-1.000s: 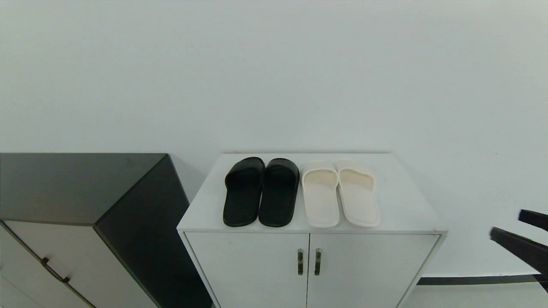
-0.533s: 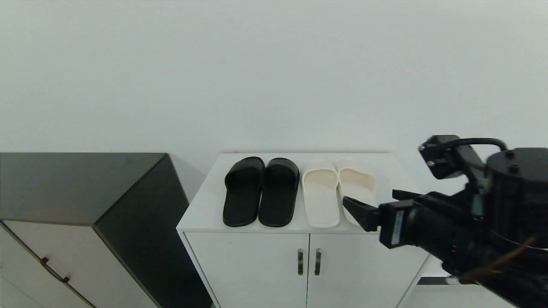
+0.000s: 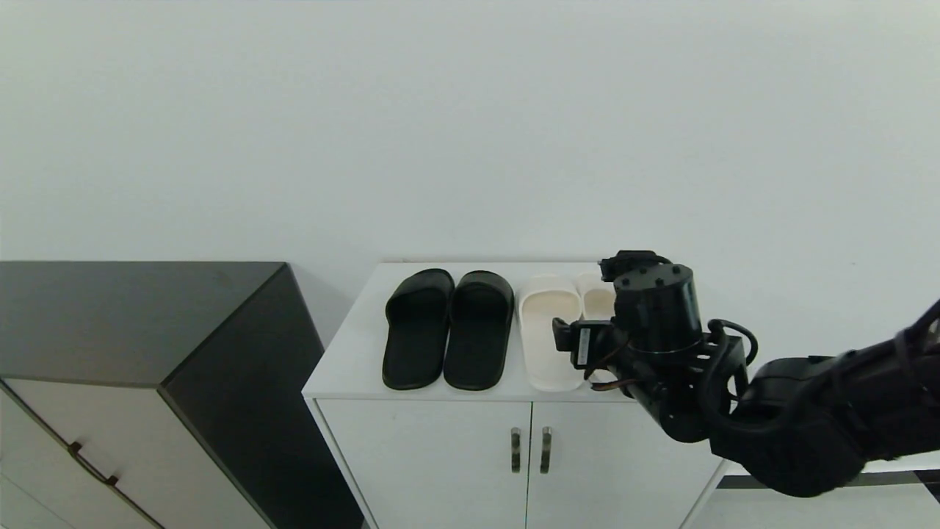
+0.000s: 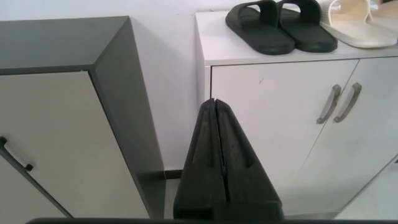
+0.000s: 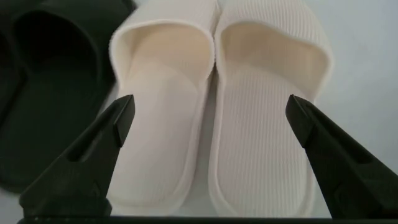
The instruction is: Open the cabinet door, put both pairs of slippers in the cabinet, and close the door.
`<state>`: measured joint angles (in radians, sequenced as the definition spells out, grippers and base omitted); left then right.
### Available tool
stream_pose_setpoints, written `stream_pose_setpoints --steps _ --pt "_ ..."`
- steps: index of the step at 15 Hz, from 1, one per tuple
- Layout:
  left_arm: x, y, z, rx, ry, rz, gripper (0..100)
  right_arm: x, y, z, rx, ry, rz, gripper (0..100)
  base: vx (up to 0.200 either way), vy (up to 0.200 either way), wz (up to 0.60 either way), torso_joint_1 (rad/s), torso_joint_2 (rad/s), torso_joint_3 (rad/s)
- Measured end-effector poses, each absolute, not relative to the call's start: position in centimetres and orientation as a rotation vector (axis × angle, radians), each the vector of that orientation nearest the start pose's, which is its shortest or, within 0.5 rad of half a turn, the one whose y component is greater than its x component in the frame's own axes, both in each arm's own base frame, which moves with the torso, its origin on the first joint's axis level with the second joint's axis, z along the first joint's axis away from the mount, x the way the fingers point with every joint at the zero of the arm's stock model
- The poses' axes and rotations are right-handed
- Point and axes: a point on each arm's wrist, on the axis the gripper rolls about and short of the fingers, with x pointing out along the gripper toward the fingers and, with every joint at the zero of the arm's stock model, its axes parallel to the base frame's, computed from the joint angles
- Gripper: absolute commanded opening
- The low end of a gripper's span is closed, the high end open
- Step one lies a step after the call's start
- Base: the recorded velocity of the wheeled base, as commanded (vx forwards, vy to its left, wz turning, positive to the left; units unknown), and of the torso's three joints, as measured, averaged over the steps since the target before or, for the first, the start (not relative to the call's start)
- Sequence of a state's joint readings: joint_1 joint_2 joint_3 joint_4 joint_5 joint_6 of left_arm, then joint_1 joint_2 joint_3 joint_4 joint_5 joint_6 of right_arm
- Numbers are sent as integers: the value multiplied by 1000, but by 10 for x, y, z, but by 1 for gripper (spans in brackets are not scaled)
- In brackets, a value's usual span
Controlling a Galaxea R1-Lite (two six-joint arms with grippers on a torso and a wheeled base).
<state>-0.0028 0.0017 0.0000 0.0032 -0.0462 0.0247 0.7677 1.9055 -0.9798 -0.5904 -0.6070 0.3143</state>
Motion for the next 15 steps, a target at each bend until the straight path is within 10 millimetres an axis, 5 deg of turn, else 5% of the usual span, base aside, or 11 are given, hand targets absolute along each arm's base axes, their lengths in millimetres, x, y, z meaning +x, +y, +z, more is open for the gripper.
stream_pose_setpoints --steps 13,14,15 --pt "-23 -1 75 23 4 -49 0 355 258 129 15 209 19 100 0 0 0 0 0 0" --pt "-23 -1 75 23 4 -49 0 359 257 127 15 207 13 0 0 0 0 0 0 0" --pt "-23 -1 75 23 4 -49 0 363 256 125 15 207 5 0 0 0 0 0 0 0"
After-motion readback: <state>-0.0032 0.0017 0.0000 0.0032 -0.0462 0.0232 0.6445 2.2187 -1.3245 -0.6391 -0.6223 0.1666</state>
